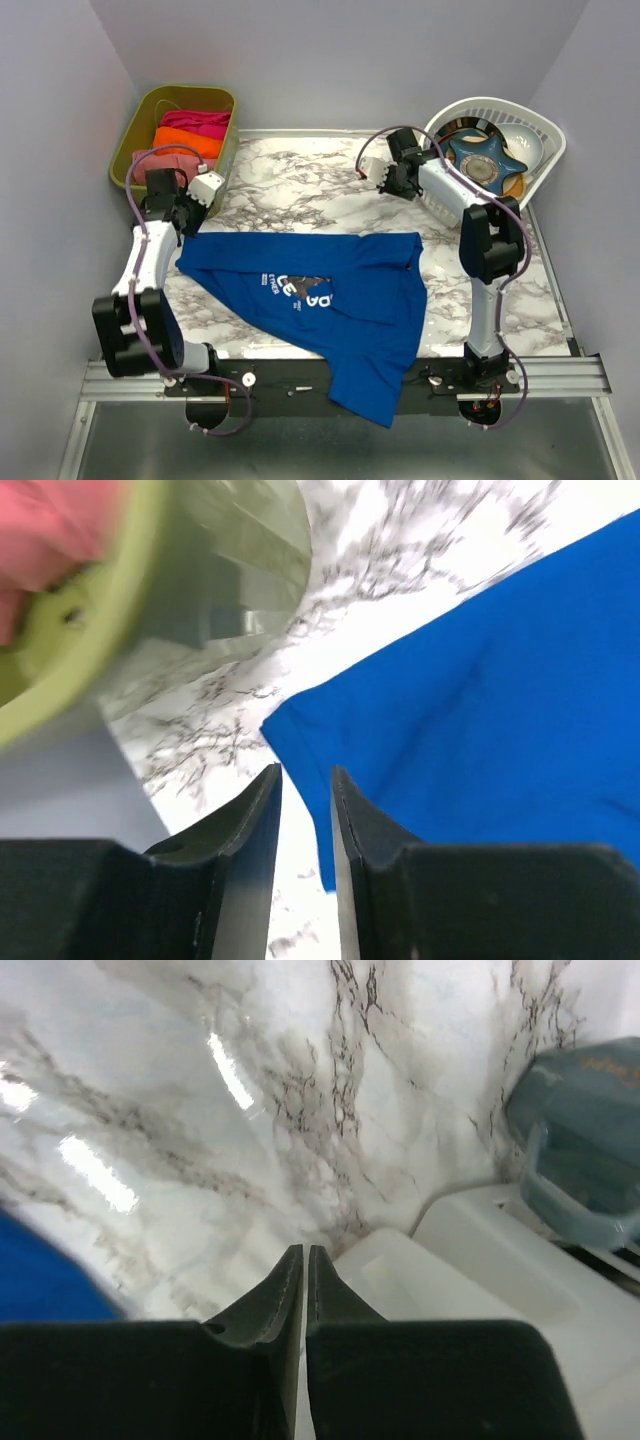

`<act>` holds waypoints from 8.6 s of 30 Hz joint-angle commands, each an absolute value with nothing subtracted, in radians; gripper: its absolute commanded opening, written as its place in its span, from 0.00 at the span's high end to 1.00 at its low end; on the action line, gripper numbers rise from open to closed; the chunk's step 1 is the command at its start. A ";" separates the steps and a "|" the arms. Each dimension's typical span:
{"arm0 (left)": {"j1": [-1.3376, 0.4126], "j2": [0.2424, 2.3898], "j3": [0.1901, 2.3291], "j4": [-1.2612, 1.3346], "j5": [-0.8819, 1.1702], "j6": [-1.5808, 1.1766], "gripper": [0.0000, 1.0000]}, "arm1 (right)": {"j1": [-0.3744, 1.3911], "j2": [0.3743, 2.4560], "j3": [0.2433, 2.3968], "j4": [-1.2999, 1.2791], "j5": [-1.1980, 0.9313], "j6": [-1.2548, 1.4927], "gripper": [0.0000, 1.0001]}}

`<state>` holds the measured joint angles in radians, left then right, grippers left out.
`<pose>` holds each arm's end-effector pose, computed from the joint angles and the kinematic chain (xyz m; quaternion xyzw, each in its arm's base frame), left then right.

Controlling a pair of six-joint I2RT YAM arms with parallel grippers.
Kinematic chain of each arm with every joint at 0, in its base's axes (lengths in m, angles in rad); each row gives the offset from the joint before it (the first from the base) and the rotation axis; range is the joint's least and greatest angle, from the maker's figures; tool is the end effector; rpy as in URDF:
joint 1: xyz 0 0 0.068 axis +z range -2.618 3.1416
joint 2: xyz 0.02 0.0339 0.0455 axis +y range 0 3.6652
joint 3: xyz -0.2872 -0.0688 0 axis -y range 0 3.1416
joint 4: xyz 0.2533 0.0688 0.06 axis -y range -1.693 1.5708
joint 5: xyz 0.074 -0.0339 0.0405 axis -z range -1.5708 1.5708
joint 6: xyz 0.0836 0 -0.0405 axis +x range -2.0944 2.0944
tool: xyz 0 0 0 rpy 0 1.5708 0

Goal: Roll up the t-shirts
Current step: Fold the T-shirt at the center of the board.

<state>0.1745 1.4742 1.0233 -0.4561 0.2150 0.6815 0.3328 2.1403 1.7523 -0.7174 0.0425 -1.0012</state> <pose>0.3402 0.0419 0.2204 0.2696 0.9012 0.0422 0.3368 0.4763 0.1609 0.1743 -0.5980 0.7674 -0.0952 0.2110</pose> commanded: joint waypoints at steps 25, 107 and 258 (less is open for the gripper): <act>0.164 1.512 1.006 -0.865 0.192 0.064 0.54 | 0.360 2.008 1.586 -0.808 -0.095 -0.920 0.77; 0.238 1.297 1.189 -1.121 -0.002 0.685 0.49 | 0.373 2.068 1.617 -0.885 -0.238 -1.112 0.77; -0.144 1.126 0.934 -0.554 0.399 0.370 0.39 | 0.523 1.487 1.018 -0.847 -0.373 -1.269 0.99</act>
